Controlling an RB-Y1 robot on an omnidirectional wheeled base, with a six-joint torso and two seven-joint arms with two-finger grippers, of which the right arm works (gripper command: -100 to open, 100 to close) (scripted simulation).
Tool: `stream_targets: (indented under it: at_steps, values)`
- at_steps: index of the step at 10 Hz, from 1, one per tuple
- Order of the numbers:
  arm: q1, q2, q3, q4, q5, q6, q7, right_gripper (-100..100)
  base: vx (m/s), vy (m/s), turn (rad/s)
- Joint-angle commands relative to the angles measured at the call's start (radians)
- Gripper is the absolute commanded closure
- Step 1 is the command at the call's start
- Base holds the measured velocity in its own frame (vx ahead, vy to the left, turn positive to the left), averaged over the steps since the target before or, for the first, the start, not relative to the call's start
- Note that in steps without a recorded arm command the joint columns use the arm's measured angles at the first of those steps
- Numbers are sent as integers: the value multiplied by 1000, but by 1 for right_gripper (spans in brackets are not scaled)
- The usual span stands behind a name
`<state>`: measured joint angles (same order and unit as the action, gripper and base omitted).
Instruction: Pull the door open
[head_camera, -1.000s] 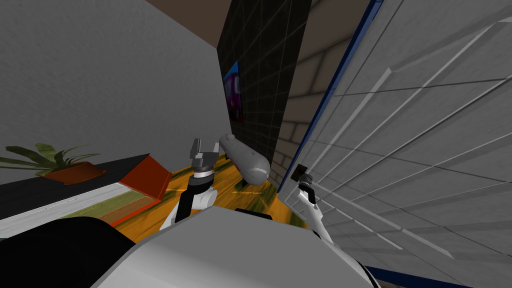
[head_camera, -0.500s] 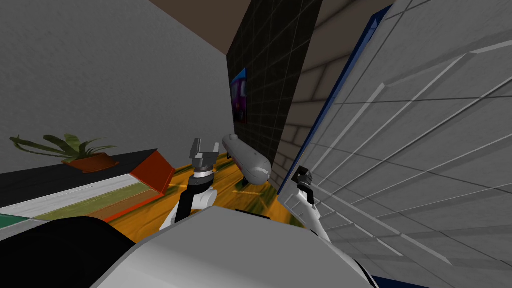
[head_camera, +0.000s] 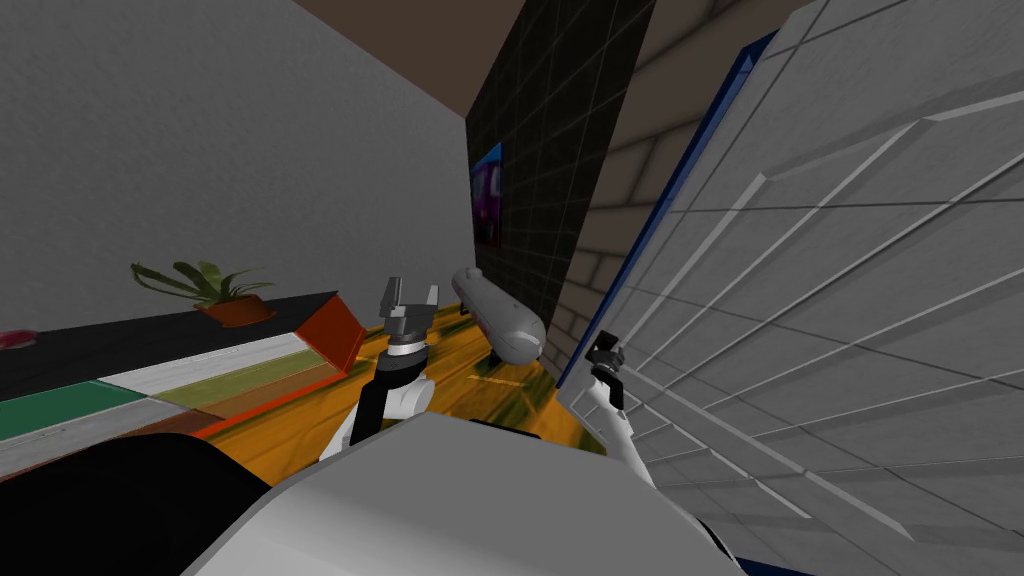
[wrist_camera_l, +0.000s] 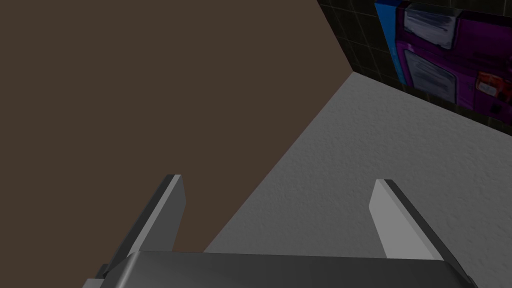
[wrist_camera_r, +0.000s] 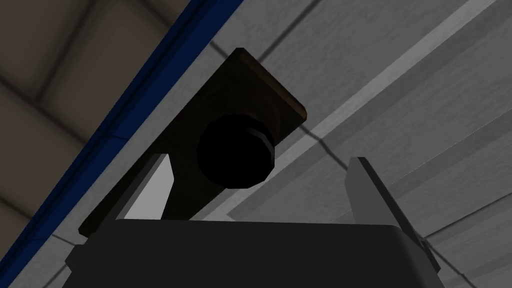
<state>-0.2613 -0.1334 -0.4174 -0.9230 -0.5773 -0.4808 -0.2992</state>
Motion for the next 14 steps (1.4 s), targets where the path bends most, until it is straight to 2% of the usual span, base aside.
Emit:
stream_targets:
  at_steps: [1,2,5,6,10,14]
  values:
    - [4,18,0,-16,-40,-8,-50,-100,-88,-7,95]
    - [4,18,0,-16,-40,-8,-59,-100,-64,-7,26]
    - [11,52,2,-45,-114,-24,-149,-100,-78,-10,94]
    - [11,52,2,-45,-114,-24,-157,-100,-70,-9,33]
    - [20,96,4,-80,-205,-43,-278,-100,-81,-13,95]
    - [27,130,5,-105,-269,-56,-362,-100,-78,-14,65]
